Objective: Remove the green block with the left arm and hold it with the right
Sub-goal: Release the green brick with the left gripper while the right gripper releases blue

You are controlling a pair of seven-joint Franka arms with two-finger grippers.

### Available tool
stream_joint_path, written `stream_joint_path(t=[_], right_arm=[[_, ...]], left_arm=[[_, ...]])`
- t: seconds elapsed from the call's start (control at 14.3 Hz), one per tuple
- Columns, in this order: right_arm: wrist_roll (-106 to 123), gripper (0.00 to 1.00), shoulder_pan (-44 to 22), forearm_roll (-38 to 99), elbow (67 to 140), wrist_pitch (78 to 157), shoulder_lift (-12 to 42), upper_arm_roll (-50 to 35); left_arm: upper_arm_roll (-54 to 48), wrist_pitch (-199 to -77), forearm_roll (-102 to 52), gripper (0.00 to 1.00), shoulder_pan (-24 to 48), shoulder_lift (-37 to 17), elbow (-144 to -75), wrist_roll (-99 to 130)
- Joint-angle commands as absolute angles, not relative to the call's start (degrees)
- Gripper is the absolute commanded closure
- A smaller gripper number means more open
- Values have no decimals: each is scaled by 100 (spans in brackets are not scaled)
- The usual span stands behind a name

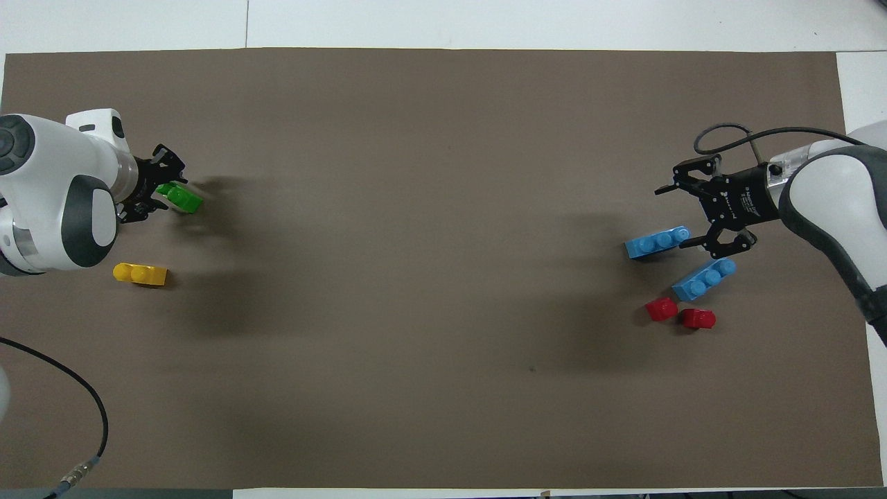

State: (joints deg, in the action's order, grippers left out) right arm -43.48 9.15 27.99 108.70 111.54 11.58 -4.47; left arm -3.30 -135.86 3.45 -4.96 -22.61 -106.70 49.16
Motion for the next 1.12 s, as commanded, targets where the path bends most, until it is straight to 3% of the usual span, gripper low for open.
stream_joint_path(t=[0.0,0.21,0.49,0.77,1.05], right_arm=[[-4456,0,590,2112,10714,10838,722,-457],[-3731,0,466,1390,10652,10295,161,-536],[-1858,0,378,653,10478,9608,-518,-527],[-855,0,430,107,9678,8860,-440,-527],[-563,0,475,-26,9352,8745,-255,-527]], left_arm=[[-360,-13632,439,0,-519,-2259,-10538,4571],[-360,-13562,439,0,-422,-1908,-10538,4492],[-422,-12309,448,0,-413,-1293,-10171,2939],[-483,-10866,370,0,-422,-907,-9344,1322],[-562,-9645,360,0,-413,-177,-9334,293]])
